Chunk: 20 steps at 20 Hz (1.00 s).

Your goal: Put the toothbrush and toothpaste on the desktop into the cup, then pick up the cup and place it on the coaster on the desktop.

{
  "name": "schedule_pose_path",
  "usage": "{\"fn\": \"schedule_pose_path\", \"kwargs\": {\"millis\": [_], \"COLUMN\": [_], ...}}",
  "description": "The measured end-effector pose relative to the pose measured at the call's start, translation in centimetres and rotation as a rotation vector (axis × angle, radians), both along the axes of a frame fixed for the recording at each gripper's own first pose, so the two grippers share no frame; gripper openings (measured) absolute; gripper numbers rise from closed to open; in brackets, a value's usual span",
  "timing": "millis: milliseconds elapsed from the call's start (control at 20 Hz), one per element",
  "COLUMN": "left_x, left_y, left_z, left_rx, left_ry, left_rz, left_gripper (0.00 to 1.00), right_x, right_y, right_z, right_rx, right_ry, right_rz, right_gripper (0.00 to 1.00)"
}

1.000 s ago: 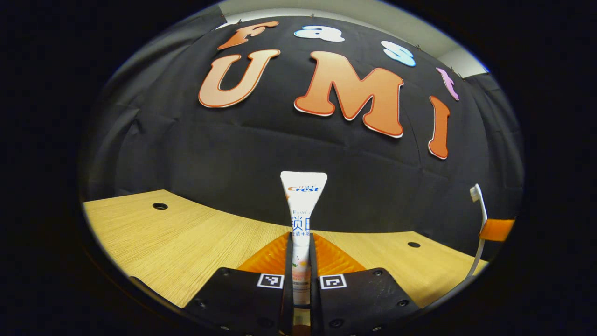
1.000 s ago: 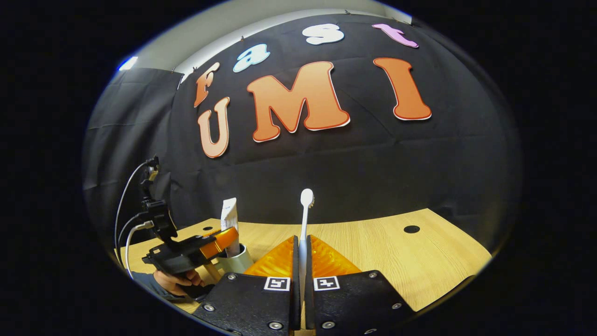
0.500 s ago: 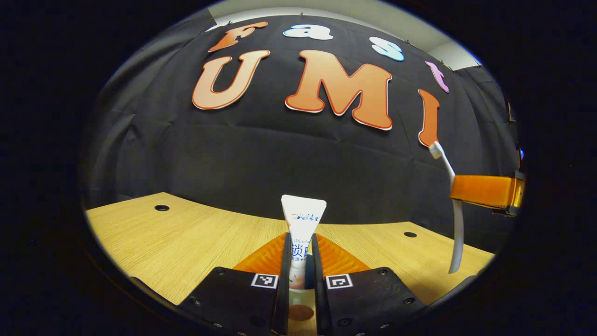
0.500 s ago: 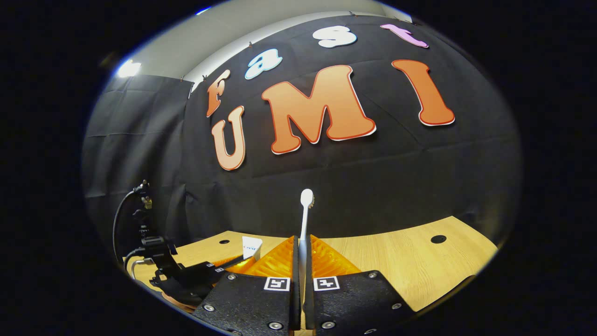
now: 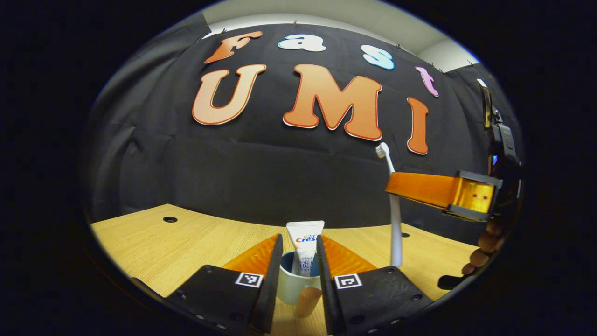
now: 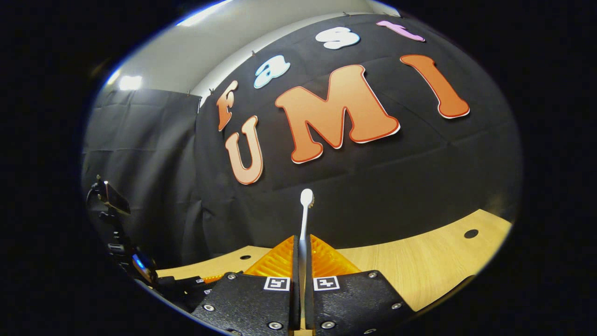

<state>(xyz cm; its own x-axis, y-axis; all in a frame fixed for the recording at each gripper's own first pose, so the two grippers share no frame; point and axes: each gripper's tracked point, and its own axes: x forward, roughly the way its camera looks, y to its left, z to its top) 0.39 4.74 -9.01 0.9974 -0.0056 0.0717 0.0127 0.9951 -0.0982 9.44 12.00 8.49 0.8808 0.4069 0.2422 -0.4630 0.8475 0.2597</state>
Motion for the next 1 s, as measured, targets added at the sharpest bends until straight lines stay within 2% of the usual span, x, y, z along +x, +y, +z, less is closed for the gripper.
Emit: {"fn": "schedule_pose_path", "kwargs": {"millis": [100, 150, 200, 400, 650, 800, 1000], "left_x": [-1.0, -1.0, -1.7, -2.4, -3.3, -3.0, -2.8], "left_y": [0.6, 1.1, 1.0, 1.6, 3.0, 3.6, 4.2], "left_z": [0.5, 0.8, 0.9, 1.5, 1.0, 0.0, -1.3], "left_rx": [0.006, 0.005, 0.002, -0.010, 0.003, 0.015, 0.009], "left_ry": [-0.007, -0.014, -0.019, -0.035, -0.031, 0.007, 0.041], "left_rz": [0.010, 0.018, 0.009, 0.017, 0.050, 0.071, 0.082], "left_gripper": [0.59, 0.73, 0.77, 0.79, 0.81, 0.89, 0.89], "right_x": [0.6, 0.8, 1.3, 2.9, 4.7, 5.5, 6.1], "right_y": [0.6, 0.8, 0.8, 2.0, 3.8, 4.8, 5.2], "right_z": [0.5, 0.7, 0.7, 1.0, -0.2, -0.9, -2.8], "right_rx": [0.045, 0.051, 0.056, 0.096, 0.074, 0.066, 0.022], "right_ry": [-0.014, -0.025, -0.034, -0.051, -0.056, -0.060, -0.036], "right_rz": [0.018, 0.015, 0.003, 0.018, 0.024, 0.032, 0.030], "right_gripper": [0.04, 0.04, 0.04, 0.04, 0.04, 0.04, 0.05]}}
